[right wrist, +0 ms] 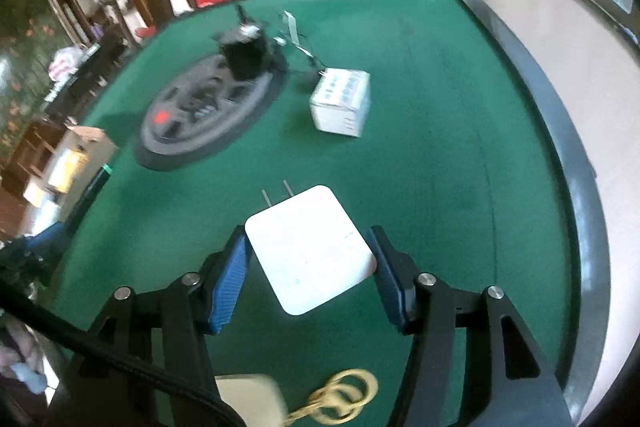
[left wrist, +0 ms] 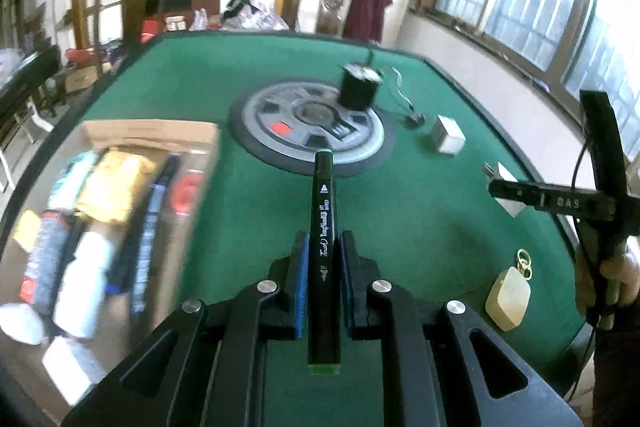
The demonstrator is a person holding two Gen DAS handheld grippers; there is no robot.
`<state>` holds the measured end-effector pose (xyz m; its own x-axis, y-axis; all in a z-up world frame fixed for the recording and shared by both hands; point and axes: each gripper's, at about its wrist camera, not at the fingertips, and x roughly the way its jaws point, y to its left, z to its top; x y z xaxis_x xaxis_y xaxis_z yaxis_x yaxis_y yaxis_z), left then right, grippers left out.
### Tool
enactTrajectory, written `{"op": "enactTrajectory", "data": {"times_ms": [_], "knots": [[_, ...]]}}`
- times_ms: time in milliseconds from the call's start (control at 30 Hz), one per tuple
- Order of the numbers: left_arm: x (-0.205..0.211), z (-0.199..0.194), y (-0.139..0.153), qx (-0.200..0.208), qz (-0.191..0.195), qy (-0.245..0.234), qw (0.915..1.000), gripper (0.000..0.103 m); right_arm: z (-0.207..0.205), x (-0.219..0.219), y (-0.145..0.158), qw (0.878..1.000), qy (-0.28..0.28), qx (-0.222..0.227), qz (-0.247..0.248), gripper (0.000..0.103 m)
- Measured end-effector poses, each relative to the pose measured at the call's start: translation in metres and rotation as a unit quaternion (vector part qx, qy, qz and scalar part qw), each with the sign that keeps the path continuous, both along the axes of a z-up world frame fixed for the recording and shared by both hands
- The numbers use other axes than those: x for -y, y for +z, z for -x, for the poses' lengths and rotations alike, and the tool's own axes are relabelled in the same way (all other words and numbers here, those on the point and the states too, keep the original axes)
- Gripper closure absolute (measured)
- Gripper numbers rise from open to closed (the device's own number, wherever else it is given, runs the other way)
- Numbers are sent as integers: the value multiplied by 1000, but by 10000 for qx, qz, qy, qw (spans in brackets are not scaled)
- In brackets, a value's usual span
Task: Organize objects
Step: 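Grasp the white charger with the right tool while the left tool holds the marker, then carry the marker and charger into the cardboard box and open both tools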
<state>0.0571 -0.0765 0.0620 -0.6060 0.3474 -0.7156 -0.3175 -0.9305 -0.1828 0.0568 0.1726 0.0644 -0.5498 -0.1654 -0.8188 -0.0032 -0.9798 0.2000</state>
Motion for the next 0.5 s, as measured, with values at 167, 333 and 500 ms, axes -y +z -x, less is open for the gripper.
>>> {"op": "enactTrajectory", "data": {"times_ms": [167,333,500], "knots": [[52,-7,14,-180,-95,522,9984,91,0,42,22,9987,400,-134,280,46],[110,-10,10,-232,-64,1154,9930,91,8,108,31,9930,976,-132,658,45],[147,-7,-15,-80,115,1581,9873,91,16,181,25,9839,1528,-19,927,45]]}}
